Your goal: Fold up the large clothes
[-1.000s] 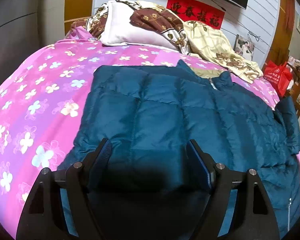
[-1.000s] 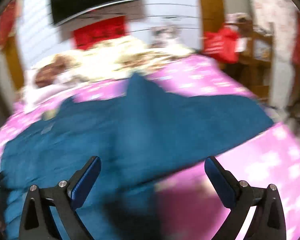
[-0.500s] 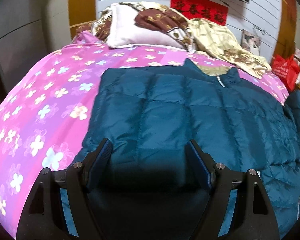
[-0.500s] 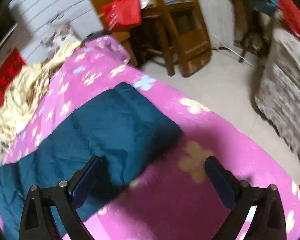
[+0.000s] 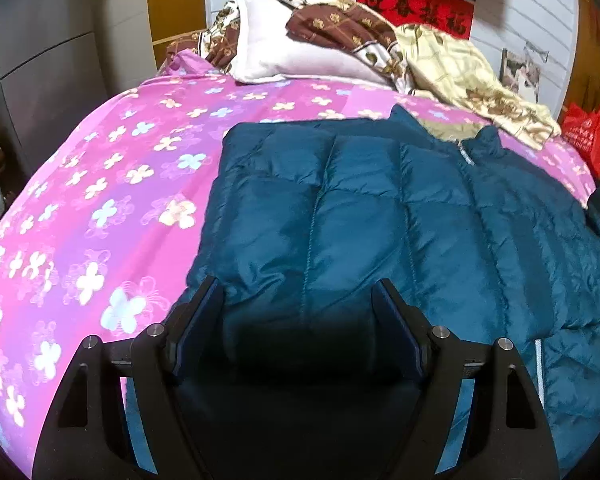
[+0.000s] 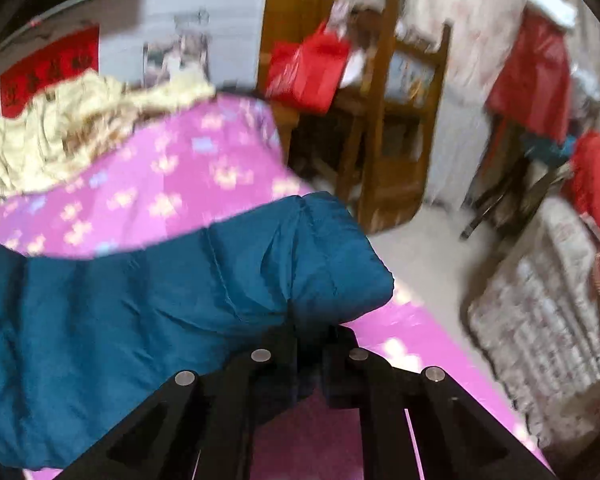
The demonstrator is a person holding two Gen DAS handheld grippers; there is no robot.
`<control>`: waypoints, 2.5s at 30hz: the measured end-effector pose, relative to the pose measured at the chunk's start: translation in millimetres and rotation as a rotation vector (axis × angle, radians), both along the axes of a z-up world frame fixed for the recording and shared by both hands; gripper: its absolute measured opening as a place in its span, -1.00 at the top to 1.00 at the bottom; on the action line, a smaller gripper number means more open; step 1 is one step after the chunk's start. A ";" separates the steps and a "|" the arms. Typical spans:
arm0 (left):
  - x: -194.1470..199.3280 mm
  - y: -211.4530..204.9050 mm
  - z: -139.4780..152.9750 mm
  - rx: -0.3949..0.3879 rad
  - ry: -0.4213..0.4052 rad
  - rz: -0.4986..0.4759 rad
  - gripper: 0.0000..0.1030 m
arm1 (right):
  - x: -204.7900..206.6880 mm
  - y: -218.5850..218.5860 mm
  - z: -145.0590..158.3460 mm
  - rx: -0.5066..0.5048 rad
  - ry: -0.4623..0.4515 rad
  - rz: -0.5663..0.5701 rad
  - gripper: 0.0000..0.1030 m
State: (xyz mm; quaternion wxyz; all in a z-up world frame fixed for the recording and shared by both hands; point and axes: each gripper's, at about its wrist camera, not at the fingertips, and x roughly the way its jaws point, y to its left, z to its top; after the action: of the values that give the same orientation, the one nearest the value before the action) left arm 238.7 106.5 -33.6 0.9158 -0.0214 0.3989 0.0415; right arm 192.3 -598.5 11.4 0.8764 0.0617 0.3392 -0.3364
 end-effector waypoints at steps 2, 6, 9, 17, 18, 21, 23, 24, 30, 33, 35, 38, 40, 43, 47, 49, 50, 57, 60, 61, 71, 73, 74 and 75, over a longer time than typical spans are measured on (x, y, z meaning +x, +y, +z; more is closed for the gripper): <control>-0.7 3.6 1.1 0.000 0.008 0.014 -0.51 | -15.0 20.7 32.8 -0.064 -0.044 0.015 0.86; -0.4 9.9 2.3 0.003 0.029 0.034 -0.51 | -36.1 73.9 91.6 -0.141 -0.114 0.094 0.86; 1.8 17.1 -0.7 -0.006 0.052 0.058 -0.52 | -39.6 131.7 118.3 -0.147 -0.167 0.204 0.86; 6.1 30.0 1.3 -0.040 0.084 0.075 -0.51 | 0.9 353.1 74.4 0.024 -0.200 0.591 0.86; 6.6 31.3 1.3 -0.049 0.091 0.071 -0.51 | 9.4 389.7 56.8 0.070 -0.194 0.650 0.86; 8.7 31.7 1.7 -0.078 0.104 0.052 -0.51 | 23.2 461.2 15.7 0.134 -0.158 0.769 0.86; 8.9 30.1 3.1 -0.085 0.105 0.043 -0.51 | 27.8 508.5 -8.5 0.179 -0.135 0.864 0.86; 9.1 29.5 4.1 -0.088 0.103 0.038 -0.51 | 28.3 526.5 -16.8 0.200 -0.126 0.910 0.86; 12.0 38.3 6.7 -0.124 0.099 0.048 -0.51 | 29.0 583.7 -38.8 0.159 -0.042 1.023 0.79; 13.1 46.0 4.7 -0.157 0.109 0.067 -0.51 | 25.1 574.0 -38.5 0.209 -0.005 1.040 0.22; 12.2 47.1 5.5 -0.161 0.106 0.071 -0.51 | 13.7 561.2 -32.1 0.207 0.008 1.047 0.09; 6.7 44.1 11.2 -0.184 0.072 0.049 -0.51 | -20.4 538.8 -23.9 0.146 0.066 1.038 -0.21; 2.1 37.7 16.5 -0.192 0.043 0.018 -0.51 | -42.1 512.8 -18.6 0.084 0.089 0.982 -0.57; -5.8 21.2 25.7 -0.246 -0.013 -0.080 -0.51 | -62.9 476.9 -23.5 0.002 0.139 0.879 -0.58; -10.7 -3.5 29.2 -0.335 -0.035 -0.214 -0.52 | -79.8 418.9 -43.1 0.060 0.125 0.711 -0.58; -11.0 -21.3 27.5 -0.333 -0.030 -0.280 -0.52 | -80.3 398.6 -61.9 0.214 0.133 0.665 -0.58; -9.7 -30.0 25.4 -0.322 -0.024 -0.303 -0.52 | -79.2 396.5 -64.7 0.231 0.137 0.657 -0.58; 3.1 -43.0 2.8 -0.291 0.028 -0.270 0.72 | -85.0 401.4 -65.6 0.168 0.160 0.669 -0.75; -3.9 -32.2 11.7 -0.351 0.001 -0.249 0.86 | -88.8 397.9 -66.1 0.171 0.165 0.663 -0.80; -6.0 -28.5 15.3 -0.362 -0.007 -0.240 0.86 | -87.2 395.8 -66.4 0.171 0.166 0.661 -0.81; -10.7 38.4 34.9 -0.425 -0.060 -0.083 0.88 | -71.5 402.4 -67.8 0.178 0.176 0.651 -0.90; -12.7 41.7 34.7 -0.405 -0.066 -0.059 0.88 | -69.9 401.6 -68.9 0.186 0.177 0.649 -0.91; -13.5 40.9 34.8 -0.388 -0.072 -0.054 0.88 | -70.2 401.4 -69.8 0.193 0.179 0.648 -0.94; -12.9 39.0 34.2 -0.370 -0.074 -0.052 0.88 | -68.2 400.9 -70.6 0.198 0.181 0.647 -0.98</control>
State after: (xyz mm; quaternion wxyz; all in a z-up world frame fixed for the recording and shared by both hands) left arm 225.8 145.5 0.7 0.9111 -0.1804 0.3661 -0.0571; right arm 124.1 -197.6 -59.3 0.8938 0.0058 0.4483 -0.0108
